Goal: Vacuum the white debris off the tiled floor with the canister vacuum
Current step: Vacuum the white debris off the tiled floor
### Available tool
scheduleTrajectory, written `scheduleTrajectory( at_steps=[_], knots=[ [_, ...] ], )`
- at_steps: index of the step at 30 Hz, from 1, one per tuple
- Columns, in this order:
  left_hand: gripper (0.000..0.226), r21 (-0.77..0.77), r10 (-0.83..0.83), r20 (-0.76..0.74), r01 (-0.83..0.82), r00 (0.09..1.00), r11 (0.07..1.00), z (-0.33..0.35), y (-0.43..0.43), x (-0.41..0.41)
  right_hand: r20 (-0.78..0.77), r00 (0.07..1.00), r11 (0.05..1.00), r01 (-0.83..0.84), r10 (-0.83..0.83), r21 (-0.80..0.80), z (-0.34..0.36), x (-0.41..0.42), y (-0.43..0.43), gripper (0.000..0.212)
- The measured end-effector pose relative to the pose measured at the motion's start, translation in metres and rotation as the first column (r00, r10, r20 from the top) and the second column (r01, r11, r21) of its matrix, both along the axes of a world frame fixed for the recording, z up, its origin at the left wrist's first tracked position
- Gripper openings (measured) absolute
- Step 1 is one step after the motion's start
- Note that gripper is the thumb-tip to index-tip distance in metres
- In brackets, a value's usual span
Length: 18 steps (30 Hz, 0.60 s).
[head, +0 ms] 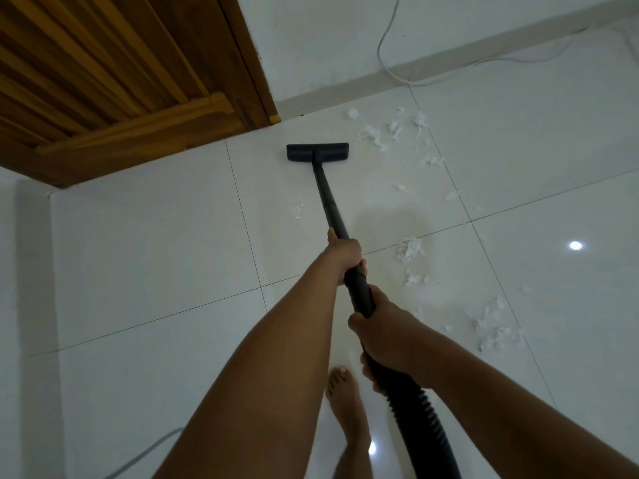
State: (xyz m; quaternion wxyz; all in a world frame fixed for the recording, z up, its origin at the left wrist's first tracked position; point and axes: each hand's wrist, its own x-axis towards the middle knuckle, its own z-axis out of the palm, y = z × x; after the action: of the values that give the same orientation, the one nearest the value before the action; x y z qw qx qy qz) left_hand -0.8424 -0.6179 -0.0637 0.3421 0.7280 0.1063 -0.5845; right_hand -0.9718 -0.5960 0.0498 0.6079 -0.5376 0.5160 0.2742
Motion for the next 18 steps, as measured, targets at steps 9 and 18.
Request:
scheduleTrajectory(
  at_steps=[9,18],
  knots=[
    [0.07,0.004,0.016,0.046,-0.016,0.999,1.0,-0.042,-0.029,0.045,0.032,0.993,0.993,0.115,-0.116,0.029,-0.045,0.039,-0.019,0.054],
    [0.069,0.013,-0.033,0.086,0.032,0.996,0.999,-0.053,-0.025,0.051,0.011,0.996,0.995,0.086,-0.086,0.044,-0.055,0.046,-0.017,0.054]
  ],
)
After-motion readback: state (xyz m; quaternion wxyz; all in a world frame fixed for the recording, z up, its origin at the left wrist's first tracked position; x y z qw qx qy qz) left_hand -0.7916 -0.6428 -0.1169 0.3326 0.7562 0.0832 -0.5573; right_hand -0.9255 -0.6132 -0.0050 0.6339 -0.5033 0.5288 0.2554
